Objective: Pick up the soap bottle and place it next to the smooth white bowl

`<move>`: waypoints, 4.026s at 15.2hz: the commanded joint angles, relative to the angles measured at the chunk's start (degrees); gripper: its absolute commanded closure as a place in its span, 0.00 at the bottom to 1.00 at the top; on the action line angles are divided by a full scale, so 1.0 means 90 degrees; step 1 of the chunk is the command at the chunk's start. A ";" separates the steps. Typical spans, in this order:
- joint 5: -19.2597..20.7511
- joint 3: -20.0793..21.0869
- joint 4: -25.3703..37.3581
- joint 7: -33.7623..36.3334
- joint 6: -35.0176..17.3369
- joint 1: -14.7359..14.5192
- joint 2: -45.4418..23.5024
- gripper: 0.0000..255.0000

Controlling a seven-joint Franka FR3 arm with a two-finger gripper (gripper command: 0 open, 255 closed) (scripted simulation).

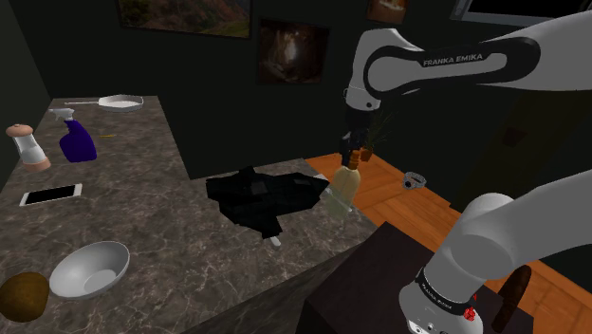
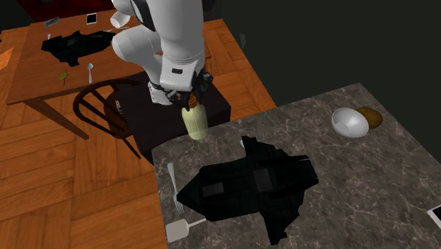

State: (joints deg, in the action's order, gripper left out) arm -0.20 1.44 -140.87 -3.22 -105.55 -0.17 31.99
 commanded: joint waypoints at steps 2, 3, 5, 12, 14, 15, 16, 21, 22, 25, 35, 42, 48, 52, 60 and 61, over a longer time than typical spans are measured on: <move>0.0004 -0.0007 0.0233 -0.0008 0.0248 0.0004 0.0014 1.00; 0.0004 -0.0008 0.0313 -0.0008 0.0335 0.0004 0.0022 1.00; 0.0005 -0.0009 0.0476 -0.0010 0.0510 0.0005 0.0033 1.00; 0.0008 -0.0014 0.1080 -0.0014 0.1107 0.0007 0.0027 1.00; 0.0009 -0.0015 0.1262 -0.0015 0.1275 0.0008 0.0012 1.00; 0.0009 -0.0015 0.1355 -0.0015 0.1358 0.0008 0.0003 1.00; 0.0010 -0.0016 0.1449 -0.0016 0.1442 0.0009 -0.0008 1.00; 0.0013 -0.0018 0.1937 -0.0018 0.1856 0.0011 -0.0081 1.00; 0.0013 -0.0018 0.2038 -0.0018 0.1939 0.0011 -0.0100 1.00; 0.0015 -0.0019 0.2348 -0.0019 0.2186 0.0012 -0.0163 1.00; -0.0082 0.0178 0.3161 0.0239 0.2606 -0.0058 -0.0554 1.00; -0.0313 0.0844 0.3394 0.1130 0.1974 -0.0315 -0.1403 1.00; -0.0310 0.1370 0.3901 0.1889 0.1514 -0.0541 -0.2358 1.00; -0.0185 0.1678 0.4408 0.2402 0.1284 -0.0719 -0.3105 1.00; 0.0343 0.2101 0.5908 0.3399 0.1113 -0.1255 -0.4859 1.00; 0.0427 0.2132 0.6153 0.3513 0.1127 -0.1345 -0.5104 1.00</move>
State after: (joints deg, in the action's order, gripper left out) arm 2.86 20.33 -87.77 27.35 -95.48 -11.51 -11.68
